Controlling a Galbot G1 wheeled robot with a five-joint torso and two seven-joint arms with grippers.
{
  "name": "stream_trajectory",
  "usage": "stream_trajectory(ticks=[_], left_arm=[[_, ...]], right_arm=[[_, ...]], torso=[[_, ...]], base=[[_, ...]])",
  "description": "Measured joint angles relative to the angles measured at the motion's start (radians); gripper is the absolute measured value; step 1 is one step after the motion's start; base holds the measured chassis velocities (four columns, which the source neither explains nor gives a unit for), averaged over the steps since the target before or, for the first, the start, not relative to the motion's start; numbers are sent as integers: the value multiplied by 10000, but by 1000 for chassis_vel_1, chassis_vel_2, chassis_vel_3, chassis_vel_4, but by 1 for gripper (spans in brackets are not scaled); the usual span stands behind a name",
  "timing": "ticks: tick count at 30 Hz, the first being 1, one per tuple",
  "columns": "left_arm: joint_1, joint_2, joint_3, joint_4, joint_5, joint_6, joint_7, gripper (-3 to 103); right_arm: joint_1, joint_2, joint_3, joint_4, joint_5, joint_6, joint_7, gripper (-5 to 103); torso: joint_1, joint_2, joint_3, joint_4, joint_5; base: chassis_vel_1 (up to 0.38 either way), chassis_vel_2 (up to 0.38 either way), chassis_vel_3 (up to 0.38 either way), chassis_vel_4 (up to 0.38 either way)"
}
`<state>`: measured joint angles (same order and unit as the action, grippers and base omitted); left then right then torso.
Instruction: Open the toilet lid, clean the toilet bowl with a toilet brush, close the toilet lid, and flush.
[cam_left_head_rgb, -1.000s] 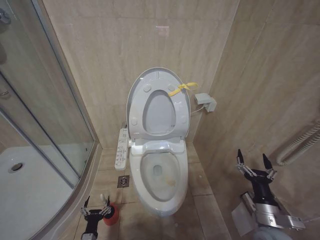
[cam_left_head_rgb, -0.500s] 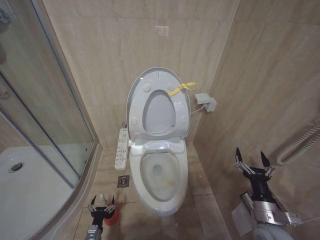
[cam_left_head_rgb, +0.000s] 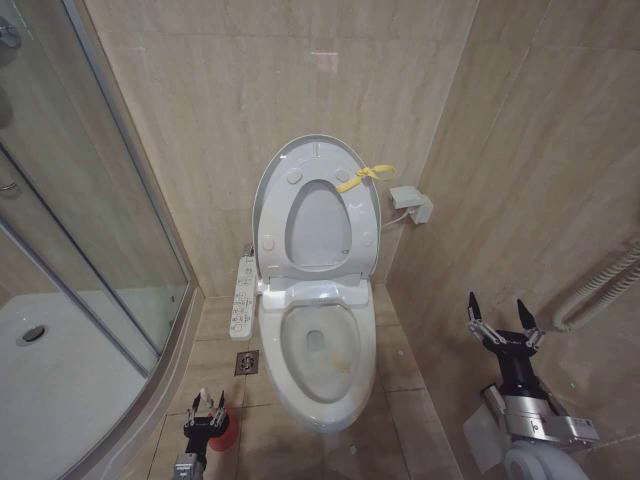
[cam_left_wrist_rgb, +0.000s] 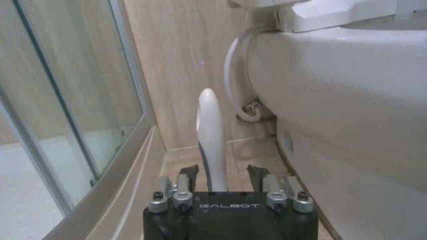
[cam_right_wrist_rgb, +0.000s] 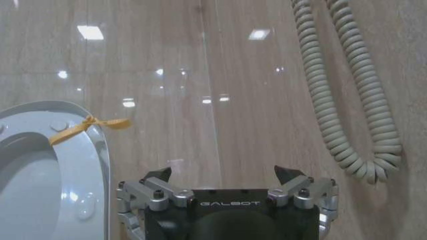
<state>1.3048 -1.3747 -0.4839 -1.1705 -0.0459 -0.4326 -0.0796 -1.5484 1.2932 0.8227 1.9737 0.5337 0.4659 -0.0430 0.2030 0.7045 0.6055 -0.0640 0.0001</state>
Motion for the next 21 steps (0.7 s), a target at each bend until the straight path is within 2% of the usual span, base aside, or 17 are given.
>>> stream_trajectory(ticks=[2, 3, 9, 10, 16, 18, 19, 20, 21], left_arm=[[64, -3, -5, -93, 0, 1, -8, 68], [112, -2, -8, -149, 2, 0, -18, 41], [215, 10, -24, -274, 5, -39, -71, 41], [236, 11, -34, -324, 5, -44, -90, 16], [509, 38, -57, -963, -5, -132, -213, 16], [763, 80, -81, -1622, -53, -168, -295, 17], [1188, 156, -99, -2795, -325, -160, -389, 17], [1398, 187, -124, -3356, -504, -136, -440, 17], [1398, 187, -124, -3356, -504, -136, -440, 17]], right_arm=[[0, -36, 28, -7, 29, 0, 0, 100], [-4, -42, 41, -9, 41, 0, 0, 100], [-80, 9, 60, -11, 46, 28, -27, 100], [-92, 13, 63, -11, 45, 35, -29, 100], [-150, 76, 61, 30, 28, 70, -62, 100], [-182, 118, 60, 54, 1, 91, -78, 100], [-204, 144, 61, 75, -29, 102, -89, 100], [-205, 149, 60, 82, -43, 104, -97, 100], [-205, 149, 60, 82, -43, 104, -97, 100]], torso=[[0, 0, 0, 0, 0], [0, 0, 0, 0, 0], [0, 0, 0, -1, -2], [0, 0, 0, -1, -3], [0, 0, 0, -1, -3], [0, 0, 0, -1, -1], [-1, 0, 0, -1, -1], [-1, 0, -1, -1, 0], [-1, 0, -1, -1, 0]], base=[[0, 0, 0, 0], [0, 0, 0, 0], [0, 0, 0, 0], [0, 0, 0, 0], [0, 0, 0, 0], [0, 0, 0, 0], [0, 0, 0, 0], [0, 0, 0, 0], [0, 0, 0, 0]])
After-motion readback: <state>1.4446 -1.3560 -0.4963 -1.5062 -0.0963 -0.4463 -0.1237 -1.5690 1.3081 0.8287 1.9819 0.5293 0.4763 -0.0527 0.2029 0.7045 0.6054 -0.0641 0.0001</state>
